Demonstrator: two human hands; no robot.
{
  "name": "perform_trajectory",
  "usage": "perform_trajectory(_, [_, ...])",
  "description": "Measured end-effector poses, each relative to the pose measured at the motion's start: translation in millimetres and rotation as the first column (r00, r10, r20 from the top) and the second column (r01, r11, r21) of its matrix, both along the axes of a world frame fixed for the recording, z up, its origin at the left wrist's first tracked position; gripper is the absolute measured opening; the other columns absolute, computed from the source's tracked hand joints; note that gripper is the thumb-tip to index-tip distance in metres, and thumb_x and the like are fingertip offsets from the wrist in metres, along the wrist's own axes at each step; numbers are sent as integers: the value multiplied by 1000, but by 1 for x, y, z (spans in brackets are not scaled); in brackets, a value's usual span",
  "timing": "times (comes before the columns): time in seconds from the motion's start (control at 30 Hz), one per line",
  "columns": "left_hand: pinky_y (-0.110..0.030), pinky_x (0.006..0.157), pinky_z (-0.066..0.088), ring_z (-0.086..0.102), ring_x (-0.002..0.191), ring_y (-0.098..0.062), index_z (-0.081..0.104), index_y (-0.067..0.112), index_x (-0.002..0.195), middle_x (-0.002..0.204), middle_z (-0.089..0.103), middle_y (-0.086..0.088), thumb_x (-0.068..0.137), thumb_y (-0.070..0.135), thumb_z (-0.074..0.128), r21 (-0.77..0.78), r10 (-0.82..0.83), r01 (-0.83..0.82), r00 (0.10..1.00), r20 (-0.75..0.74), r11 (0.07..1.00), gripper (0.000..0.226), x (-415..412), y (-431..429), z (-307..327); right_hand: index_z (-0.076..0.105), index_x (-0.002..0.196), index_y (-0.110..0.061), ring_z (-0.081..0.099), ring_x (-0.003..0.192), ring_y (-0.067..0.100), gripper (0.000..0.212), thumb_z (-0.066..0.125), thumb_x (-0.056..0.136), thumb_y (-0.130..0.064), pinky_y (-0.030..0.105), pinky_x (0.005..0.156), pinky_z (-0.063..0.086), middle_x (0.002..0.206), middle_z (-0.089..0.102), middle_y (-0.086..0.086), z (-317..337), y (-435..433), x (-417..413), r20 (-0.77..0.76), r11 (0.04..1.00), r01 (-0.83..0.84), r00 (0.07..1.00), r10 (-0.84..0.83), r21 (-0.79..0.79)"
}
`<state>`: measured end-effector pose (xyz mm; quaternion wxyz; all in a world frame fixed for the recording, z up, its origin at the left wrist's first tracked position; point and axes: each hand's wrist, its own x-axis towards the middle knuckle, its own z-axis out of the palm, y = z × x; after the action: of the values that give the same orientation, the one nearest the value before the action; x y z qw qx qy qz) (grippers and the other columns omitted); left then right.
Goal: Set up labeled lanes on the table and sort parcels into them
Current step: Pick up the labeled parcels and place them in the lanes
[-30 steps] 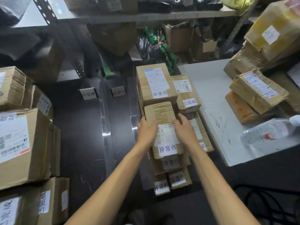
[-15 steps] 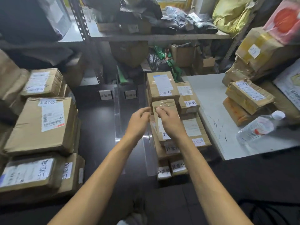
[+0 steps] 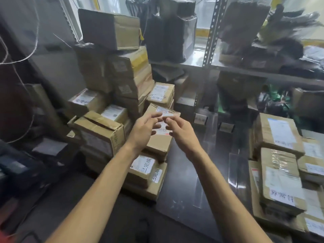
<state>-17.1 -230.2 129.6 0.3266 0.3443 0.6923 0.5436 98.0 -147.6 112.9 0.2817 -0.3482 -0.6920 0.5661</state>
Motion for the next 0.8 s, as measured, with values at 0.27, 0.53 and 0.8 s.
perform_trajectory(0.27, [-29, 94, 48, 62, 109, -17, 67, 21, 115, 112, 71, 0, 102, 12, 45, -105, 37, -41, 999, -35, 994, 28, -86, 61, -43, 60, 133, -18, 55, 125, 15, 33, 57, 100, -24, 44, 110, 45, 132, 59, -6, -56, 46, -79, 139, 975, 218, 968, -209, -50])
perform_trajectory(0.53, [-45, 110, 33, 41, 135, -39, 32, 17, 150, 149, 45, -16, 91, 41, 48, -542, -76, -34, 981, -179, 840, 66, -116, 127, -91, 25, 159, -11, 39, 143, 31, 71, 53, 100, -40, 45, 114, 39, 160, 35, 9, -102, 101, -90, 471, 849, 498, 800, -371, -176])
perform_trajectory(0.8, [-44, 114, 29, 34, 138, -34, 48, 20, 143, 147, 47, -8, 79, 50, 45, -525, 7, -30, 999, -45, 850, 70, -123, 136, -100, 61, 133, -13, 72, 109, 27, 57, 58, 91, -51, 37, 88, 59, 118, 76, 8, -139, 92, -85, 139, 686, 324, 940, -312, -652])
